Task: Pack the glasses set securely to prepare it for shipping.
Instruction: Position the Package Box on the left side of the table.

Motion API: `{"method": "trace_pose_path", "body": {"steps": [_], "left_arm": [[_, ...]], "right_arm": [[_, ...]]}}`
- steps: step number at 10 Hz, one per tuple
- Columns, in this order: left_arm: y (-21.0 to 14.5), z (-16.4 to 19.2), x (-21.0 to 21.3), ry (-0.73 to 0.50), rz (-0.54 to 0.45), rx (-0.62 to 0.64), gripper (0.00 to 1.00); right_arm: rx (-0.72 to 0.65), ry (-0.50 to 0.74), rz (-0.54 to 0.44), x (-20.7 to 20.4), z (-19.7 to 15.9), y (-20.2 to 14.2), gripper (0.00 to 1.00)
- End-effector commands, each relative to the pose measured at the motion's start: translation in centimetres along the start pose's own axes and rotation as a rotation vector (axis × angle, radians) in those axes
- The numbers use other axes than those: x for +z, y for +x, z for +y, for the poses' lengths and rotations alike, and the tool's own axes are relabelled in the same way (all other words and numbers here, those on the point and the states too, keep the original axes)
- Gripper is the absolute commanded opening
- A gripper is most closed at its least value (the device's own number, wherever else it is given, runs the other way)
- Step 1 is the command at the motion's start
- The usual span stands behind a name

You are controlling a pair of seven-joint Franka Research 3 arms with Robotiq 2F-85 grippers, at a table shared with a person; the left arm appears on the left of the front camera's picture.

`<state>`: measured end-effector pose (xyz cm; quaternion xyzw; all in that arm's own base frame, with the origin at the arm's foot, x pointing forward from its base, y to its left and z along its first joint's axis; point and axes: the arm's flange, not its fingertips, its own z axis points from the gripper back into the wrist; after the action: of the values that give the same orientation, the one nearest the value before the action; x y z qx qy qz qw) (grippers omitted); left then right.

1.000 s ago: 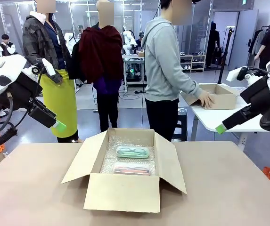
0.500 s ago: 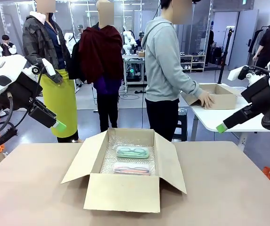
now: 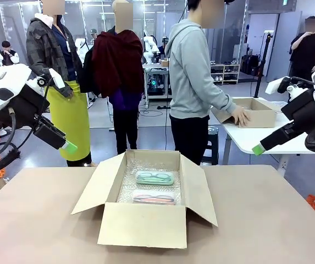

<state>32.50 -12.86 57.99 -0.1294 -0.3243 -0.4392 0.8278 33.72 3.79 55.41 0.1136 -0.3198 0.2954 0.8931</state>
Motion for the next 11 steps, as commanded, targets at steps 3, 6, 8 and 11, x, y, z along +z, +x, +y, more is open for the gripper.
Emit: {"method": "trace_pose_path", "body": {"steps": [3,6,8,11], "left_arm": [[-0.4,3.6,-0.8,-0.004,0.028,0.175,1.0],[-2.5,4.8,-3.3,-0.08,0.038,0.292,1.0],[-4.7,7.4,-4.7,-0.21,0.029,0.406,1.0],[-10.5,13.0,-9.7,-0.491,0.03,0.607,1.0]], "right_arm": [[-0.007,-0.006,-0.005,0.2,0.1,0.0,1.0],[-0.007,-0.006,-0.005,0.2,0.1,0.0,1.0],[-0.007,-0.006,-0.005,0.2,0.1,0.0,1.0],[-0.007,-0.006,-0.005,0.2,0.1,0.0,1.0]]}}
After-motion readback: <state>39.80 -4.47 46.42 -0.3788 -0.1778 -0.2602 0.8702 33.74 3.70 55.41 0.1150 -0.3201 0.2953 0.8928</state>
